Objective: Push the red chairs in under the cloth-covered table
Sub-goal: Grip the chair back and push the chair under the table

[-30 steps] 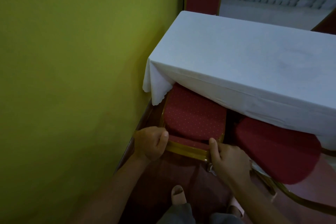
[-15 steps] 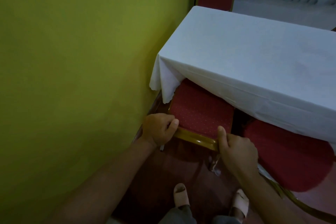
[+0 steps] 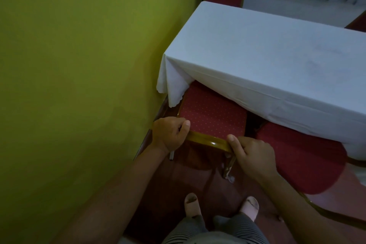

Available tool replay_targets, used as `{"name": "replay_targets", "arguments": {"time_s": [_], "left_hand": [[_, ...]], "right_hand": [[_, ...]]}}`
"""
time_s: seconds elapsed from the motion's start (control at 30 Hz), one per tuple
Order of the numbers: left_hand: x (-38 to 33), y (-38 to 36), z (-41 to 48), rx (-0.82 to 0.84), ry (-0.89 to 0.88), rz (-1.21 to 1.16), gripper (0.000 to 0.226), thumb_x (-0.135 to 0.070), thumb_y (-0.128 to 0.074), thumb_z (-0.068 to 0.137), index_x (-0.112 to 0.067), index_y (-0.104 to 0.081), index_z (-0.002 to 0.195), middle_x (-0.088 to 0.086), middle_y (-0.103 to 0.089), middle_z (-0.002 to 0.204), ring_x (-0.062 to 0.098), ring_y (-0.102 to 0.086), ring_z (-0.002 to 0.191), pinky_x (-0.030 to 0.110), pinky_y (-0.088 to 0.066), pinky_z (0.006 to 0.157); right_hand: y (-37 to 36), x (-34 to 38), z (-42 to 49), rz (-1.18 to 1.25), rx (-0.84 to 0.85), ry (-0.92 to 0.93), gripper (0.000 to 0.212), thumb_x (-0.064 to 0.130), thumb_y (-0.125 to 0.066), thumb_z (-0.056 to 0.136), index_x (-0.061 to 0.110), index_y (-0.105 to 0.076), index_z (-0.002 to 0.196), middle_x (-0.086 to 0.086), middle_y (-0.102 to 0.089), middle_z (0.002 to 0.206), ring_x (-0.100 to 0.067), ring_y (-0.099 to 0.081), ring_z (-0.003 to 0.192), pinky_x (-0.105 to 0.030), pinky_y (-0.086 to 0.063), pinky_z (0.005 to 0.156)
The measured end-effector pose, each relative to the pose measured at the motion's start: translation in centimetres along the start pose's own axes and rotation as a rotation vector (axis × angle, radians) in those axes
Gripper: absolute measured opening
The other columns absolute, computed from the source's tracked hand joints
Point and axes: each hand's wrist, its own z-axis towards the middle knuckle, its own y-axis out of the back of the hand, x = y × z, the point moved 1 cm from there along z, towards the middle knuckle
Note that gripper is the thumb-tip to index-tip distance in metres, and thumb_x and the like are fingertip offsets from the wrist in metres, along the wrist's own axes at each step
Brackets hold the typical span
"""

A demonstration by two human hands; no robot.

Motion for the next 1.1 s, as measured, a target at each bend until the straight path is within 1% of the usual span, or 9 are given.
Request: {"name": "replay_targets", "arguments": {"time_s": [0.1,0.2,0.3,0.47,0.57,0.7,0.8,0.93,1.1], "left_hand": [[0.0,0.0,-0.1,0.01,0.001,-0.018,0.062,-0.04,-0.029,0.091,-0.006,-0.064,0.053,0.008,-0.056,0.045,0.024,-0.051,0.041,0.039,-0.039,0.038],[-0.1,0.3,-0.4,-0.004,0.0,-0.02,0.06,-0.039,-0.03,0.09,-0.006,-0.063,0.052,0.008,-0.054,0.044,0.025,-0.05,0.039,0.039,-0.038,0.036],[-0.3,0.8,-1.4,-0.002,-0.009,-0.019,0.059,-0.038,-0.031,0.09,-0.006,-0.062,0.051,0.008,-0.053,0.043,0.025,-0.049,0.039,0.039,-0.038,0.035],[0.1,2.3,-3.0,-0.02,-0.039,-0.015,0.07,-0.047,-0.027,0.095,-0.005,-0.062,0.051,0.008,-0.056,0.044,0.024,-0.052,0.04,0.035,-0.036,0.036],[0.3,3.0,-3.8,-0.016,-0.031,-0.018,0.06,-0.038,-0.032,0.09,-0.005,-0.061,0.05,0.008,-0.056,0.045,0.023,-0.052,0.04,0.037,-0.037,0.036],[-0.4,2.8,-5.5,0.003,-0.054,-0.018,0.073,-0.052,-0.024,0.096,-0.009,-0.061,0.051,0.004,-0.057,0.045,0.019,-0.052,0.041,0.034,-0.038,0.038],[-0.8,2.4,-6.2,0.02,-0.09,-0.034,0.066,-0.048,-0.028,0.095,-0.01,-0.06,0.05,0.003,-0.056,0.046,0.019,-0.052,0.042,0.034,-0.038,0.037],[-1.4,1.8,-4.9,0.055,-0.083,-0.075,0.075,-0.05,-0.019,0.096,-0.007,-0.062,0.052,0.006,-0.058,0.048,0.021,-0.055,0.044,0.037,-0.04,0.041],[-2.0,0.4,-2.8,0.026,-0.049,-0.047,0.062,-0.035,-0.025,0.092,-0.005,-0.062,0.053,0.009,-0.058,0.047,0.024,-0.055,0.043,0.039,-0.042,0.041]], "right_hand": [[0.5,-0.2,0.0,-0.021,0.066,0.073,0.065,0.084,-0.017,0.076,0.038,-0.062,0.07,0.014,-0.058,0.056,0.0,-0.052,0.05,-0.02,-0.035,0.046],[0.4,0.2,-0.1,-0.065,0.063,0.063,0.077,0.092,-0.019,0.065,0.032,-0.066,0.071,0.012,-0.06,0.055,0.0,-0.053,0.05,-0.021,-0.04,0.047],[0.2,0.7,-1.2,-0.094,0.103,0.06,0.075,0.097,-0.027,0.057,0.033,-0.063,0.069,0.013,-0.057,0.054,0.001,-0.05,0.049,-0.017,-0.035,0.045],[-0.6,2.4,-3.1,-0.113,0.046,0.046,0.075,0.093,-0.03,0.058,0.025,-0.061,0.056,0.008,-0.052,0.043,-0.004,-0.049,0.041,-0.024,-0.042,0.041],[-0.7,3.3,-4.1,-0.089,0.049,0.043,0.073,0.09,-0.036,0.059,0.023,-0.064,0.057,0.007,-0.055,0.043,-0.007,-0.052,0.042,-0.026,-0.045,0.042],[-0.4,2.9,-6.1,-0.069,0.039,0.013,0.067,0.088,-0.042,0.057,0.025,-0.062,0.053,0.008,-0.051,0.041,-0.008,-0.051,0.041,-0.025,-0.043,0.041],[-0.2,2.7,-8.0,-0.092,0.042,-0.038,0.069,0.091,-0.038,0.053,0.028,-0.066,0.057,0.008,-0.054,0.042,-0.01,-0.056,0.043,-0.025,-0.044,0.042],[0.3,2.6,-7.9,-0.078,-0.017,-0.008,0.063,0.084,-0.044,0.059,0.025,-0.066,0.054,0.007,-0.052,0.039,-0.012,-0.053,0.037,-0.024,-0.039,0.038],[0.5,1.3,-6.2,0.008,-0.106,0.06,0.052,0.074,-0.051,0.069,0.026,-0.072,0.07,0.011,-0.059,0.05,-0.003,-0.051,0.043,-0.025,-0.044,0.039]]}}
